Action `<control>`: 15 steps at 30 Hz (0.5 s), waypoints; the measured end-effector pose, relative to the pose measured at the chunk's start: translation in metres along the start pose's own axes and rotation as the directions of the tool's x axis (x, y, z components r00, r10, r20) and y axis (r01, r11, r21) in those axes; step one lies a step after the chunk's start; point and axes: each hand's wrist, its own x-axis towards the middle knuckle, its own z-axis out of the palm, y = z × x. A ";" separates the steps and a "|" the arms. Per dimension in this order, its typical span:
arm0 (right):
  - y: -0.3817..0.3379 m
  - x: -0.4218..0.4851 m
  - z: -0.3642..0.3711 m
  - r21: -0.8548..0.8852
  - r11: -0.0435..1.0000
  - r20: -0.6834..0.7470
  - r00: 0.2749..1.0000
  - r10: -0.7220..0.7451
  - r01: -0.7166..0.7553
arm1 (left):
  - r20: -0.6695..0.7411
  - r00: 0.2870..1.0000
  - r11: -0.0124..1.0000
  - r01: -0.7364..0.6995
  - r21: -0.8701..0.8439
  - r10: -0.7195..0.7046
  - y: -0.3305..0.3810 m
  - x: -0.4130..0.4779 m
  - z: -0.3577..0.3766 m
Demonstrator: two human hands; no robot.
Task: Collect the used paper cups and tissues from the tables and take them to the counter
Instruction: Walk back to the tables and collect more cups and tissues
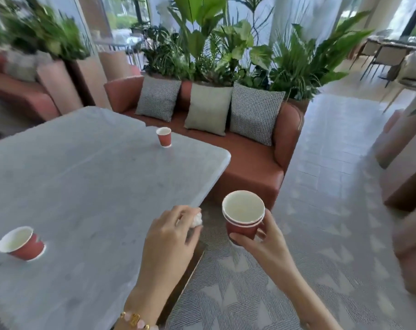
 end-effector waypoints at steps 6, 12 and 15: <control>0.007 0.066 0.011 0.019 1.000 0.152 0.988 -0.022 0.020 | -0.004 0.990 0.987 0.139 0.085 -0.139 -0.022 0.022 0.024; 0.018 0.136 0.041 -0.005 1.000 0.244 0.970 -0.012 0.013 | -0.045 0.976 0.971 0.215 0.106 -0.211 -0.056 0.062 0.050; 0.021 0.175 0.063 -0.017 1.000 0.302 0.953 0.009 -0.004 | -0.082 0.965 0.959 0.257 0.120 -0.248 -0.083 0.084 0.061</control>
